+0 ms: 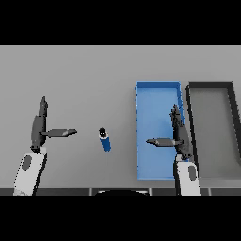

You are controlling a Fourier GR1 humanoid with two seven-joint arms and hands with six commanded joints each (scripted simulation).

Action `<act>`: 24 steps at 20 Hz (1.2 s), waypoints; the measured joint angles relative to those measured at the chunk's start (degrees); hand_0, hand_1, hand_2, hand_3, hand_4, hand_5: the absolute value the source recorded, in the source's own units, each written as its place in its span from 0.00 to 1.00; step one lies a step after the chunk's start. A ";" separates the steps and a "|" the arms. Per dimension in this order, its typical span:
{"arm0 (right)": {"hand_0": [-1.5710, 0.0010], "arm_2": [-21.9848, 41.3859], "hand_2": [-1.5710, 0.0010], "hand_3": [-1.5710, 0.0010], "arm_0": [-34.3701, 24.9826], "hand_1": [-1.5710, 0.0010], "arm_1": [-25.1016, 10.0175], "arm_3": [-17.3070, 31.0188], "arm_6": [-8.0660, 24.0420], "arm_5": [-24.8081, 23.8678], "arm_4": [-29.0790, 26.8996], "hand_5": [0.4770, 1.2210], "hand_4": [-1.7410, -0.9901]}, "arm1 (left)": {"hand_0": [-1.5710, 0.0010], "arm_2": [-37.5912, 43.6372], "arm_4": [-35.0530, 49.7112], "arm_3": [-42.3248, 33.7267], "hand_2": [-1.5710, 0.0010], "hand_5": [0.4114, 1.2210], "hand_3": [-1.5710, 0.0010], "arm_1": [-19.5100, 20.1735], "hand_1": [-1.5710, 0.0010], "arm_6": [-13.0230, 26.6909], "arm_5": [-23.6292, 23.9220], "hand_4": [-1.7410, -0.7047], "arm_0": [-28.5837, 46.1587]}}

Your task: Pick up the blue pipe and place it into the blue bin.

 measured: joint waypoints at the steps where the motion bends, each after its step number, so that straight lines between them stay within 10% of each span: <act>1: 1.00 -0.04 1.00 1.00 0.01 1.00 -0.04 -0.01 -0.01 -0.03 -0.05 0.16 0.65 | 1.00 -0.02 -0.03 -0.05 1.00 0.24 1.00 -0.05 1.00 -0.28 0.05 0.54 0.01; 6: 1.00 -0.04 1.00 1.00 0.06 1.00 -0.17 -0.07 0.12 0.00 0.00 0.16 0.65 | 1.00 -0.35 -0.40 -0.39 1.00 0.24 1.00 -0.32 1.00 -0.10 0.51 0.54 -0.14; 9: 1.00 4.03 1.00 1.00 6.07 1.00 -7.04 -4.31 -5.58 3.30 7.01 0.16 0.66 | 1.00 -1.39 2.81 0.42 1.00 0.24 1.00 7.52 1.00 -5.99 -14.69 0.53 3.31; 16: 1.00 5.92 1.00 1.00 7.33 1.00 -8.05 -6.92 -2.67 3.95 9.00 0.16 0.69 | 1.00 -4.81 2.04 -1.35 1.00 0.22 1.00 11.13 1.00 -9.54 -23.37 0.55 4.52; 24: 1.00 5.86 1.00 1.00 5.96 1.00 -8.55 -6.66 -4.08 4.94 8.41 0.22 0.61 | 1.00 -13.29 0.39 -9.39 1.00 0.12 1.00 11.05 1.00 -3.80 -29.63 0.52 5.40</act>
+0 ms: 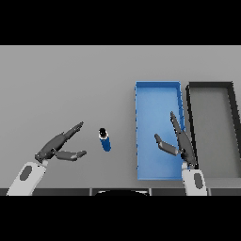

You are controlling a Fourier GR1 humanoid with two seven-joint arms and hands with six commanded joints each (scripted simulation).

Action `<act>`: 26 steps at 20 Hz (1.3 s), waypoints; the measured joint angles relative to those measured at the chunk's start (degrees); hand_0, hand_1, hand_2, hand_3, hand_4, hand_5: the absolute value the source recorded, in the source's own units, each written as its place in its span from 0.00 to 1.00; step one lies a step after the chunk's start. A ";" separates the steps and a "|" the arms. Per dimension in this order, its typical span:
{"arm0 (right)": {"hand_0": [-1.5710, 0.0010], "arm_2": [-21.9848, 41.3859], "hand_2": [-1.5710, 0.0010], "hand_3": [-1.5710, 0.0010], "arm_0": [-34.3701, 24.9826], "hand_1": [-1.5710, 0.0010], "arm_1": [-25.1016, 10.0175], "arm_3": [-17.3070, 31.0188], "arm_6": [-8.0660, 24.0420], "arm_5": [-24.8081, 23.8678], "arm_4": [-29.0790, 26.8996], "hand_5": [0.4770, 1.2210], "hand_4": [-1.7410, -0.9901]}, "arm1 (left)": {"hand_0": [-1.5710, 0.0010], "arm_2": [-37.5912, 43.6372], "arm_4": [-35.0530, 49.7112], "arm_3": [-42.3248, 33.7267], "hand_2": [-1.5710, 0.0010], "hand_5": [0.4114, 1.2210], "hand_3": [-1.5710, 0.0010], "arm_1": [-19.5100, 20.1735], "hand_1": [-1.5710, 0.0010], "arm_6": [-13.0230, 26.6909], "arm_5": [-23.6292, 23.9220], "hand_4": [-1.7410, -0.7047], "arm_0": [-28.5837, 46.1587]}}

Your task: Pick up the blue pipe and place it into the blue bin.

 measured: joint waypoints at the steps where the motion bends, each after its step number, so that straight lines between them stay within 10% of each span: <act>1: 1.00 -0.23 1.00 1.00 -0.30 1.00 0.03 0.52 0.58 0.20 -0.40 0.22 0.61 | 1.00 -1.18 -0.66 -0.49 1.00 0.11 1.00 -0.74 1.00 0.48 -0.13 0.52 0.18; 21: 1.00 -0.51 1.00 1.00 2.26 1.00 -0.52 -1.48 1.03 0.37 -0.49 0.25 0.56 | 1.00 -8.78 -11.67 16.05 0.98 0.15 0.99 -21.06 1.00 -2.72 5.84 0.51 -9.92; 24: 1.00 -1.03 1.00 1.00 1.08 1.00 -0.65 -0.80 2.07 0.28 -0.84 0.25 0.56 | 0.94 -8.56 -9.84 17.05 0.75 0.39 0.70 -23.44 0.84 -3.48 5.17 0.42 -10.33; 26: 1.00 -0.35 1.00 1.00 1.95 1.00 0.00 -1.07 0.76 0.34 -0.58 0.25 0.56 | 0.63 -8.21 -7.90 17.19 0.48 0.61 0.47 -24.62 0.54 -3.15 4.57 0.28 -9.51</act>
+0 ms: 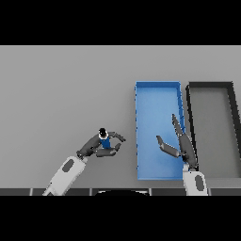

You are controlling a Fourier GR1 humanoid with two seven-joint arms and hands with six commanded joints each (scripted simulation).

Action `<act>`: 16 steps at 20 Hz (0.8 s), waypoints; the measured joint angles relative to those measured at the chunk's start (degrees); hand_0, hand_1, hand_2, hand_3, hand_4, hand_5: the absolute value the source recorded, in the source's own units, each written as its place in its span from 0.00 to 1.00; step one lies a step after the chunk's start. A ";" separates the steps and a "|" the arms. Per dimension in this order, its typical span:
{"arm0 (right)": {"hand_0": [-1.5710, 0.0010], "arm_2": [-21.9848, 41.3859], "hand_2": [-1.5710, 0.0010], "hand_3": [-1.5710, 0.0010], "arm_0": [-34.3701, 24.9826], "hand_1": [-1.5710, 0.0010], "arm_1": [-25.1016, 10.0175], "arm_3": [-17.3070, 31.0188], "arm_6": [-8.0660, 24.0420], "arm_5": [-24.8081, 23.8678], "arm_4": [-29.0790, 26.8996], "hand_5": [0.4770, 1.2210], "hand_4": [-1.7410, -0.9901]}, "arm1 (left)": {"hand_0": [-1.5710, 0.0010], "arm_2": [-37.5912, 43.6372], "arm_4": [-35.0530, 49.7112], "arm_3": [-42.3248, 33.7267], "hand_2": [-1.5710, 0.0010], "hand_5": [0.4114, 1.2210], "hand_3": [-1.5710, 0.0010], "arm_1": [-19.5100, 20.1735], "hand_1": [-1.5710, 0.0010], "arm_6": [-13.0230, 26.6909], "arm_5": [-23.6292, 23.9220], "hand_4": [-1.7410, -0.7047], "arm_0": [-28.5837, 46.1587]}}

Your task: Pick up the blue pipe and place it into the blue bin.

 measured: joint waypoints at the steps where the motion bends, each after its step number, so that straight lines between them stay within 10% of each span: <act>1: 1.00 -0.17 1.00 1.00 -0.35 1.00 -0.20 -0.59 0.34 -0.26 0.04 0.25 0.57 | 0.50 0.28 0.40 0.48 0.38 0.69 0.38 -0.67 0.44 -0.54 -0.22 0.22 -0.12; 7: 1.00 0.18 1.00 1.00 -0.51 1.00 -0.40 -0.28 0.72 -0.30 0.85 0.25 0.60 | 0.13 -0.73 -1.02 -0.97 0.10 0.92 0.12 -0.99 0.11 -1.13 0.62 0.07 0.53; 16: 1.00 -0.26 1.00 1.00 -2.03 1.00 -1.10 1.80 0.41 -0.45 1.75 0.27 0.62 | 0.02 -2.00 0.96 -9.38 0.01 0.99 0.08 -3.54 0.02 -2.61 1.06 0.02 -2.66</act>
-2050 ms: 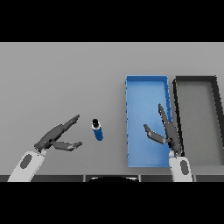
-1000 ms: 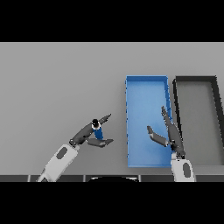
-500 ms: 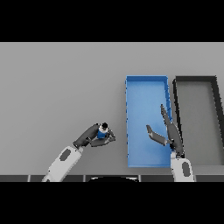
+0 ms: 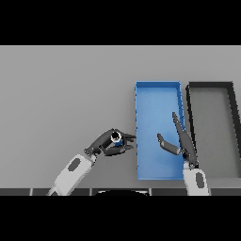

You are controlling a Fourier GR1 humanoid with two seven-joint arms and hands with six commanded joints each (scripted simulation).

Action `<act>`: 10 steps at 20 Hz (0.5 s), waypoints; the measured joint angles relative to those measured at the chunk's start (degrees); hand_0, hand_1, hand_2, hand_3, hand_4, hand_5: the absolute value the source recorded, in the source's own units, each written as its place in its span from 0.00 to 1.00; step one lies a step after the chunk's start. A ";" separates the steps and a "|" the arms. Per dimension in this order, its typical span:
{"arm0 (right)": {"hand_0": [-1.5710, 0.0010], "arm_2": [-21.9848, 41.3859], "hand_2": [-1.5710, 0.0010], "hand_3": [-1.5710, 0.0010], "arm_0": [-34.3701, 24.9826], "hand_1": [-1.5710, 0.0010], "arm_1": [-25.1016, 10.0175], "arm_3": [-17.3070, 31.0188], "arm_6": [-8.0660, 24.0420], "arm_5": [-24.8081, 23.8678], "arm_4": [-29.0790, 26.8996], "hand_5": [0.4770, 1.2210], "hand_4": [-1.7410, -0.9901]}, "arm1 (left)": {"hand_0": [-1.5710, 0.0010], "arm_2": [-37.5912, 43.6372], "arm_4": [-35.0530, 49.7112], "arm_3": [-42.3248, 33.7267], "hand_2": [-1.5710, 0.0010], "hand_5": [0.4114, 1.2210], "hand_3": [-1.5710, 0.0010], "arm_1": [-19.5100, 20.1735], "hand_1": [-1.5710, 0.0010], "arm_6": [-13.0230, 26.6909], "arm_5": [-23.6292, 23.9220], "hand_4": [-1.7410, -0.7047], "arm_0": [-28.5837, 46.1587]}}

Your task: Pick up the blue pipe and place it into the blue bin.

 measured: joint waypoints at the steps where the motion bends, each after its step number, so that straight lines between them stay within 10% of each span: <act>1: 1.00 0.17 1.00 1.00 0.08 1.00 -0.12 -0.25 -0.52 -0.02 0.29 0.28 0.62 | 0.01 -0.12 0.24 -1.41 0.01 0.99 0.08 0.38 0.01 1.07 0.02 0.02 0.00; 10: 1.00 1.43 1.00 1.00 6.76 1.00 3.63 -3.31 -2.38 -2.96 1.30 0.28 0.63 | 0.00 -1.29 0.52 -5.26 0.00 1.00 0.08 0.51 0.00 9.13 -0.17 0.01 -1.91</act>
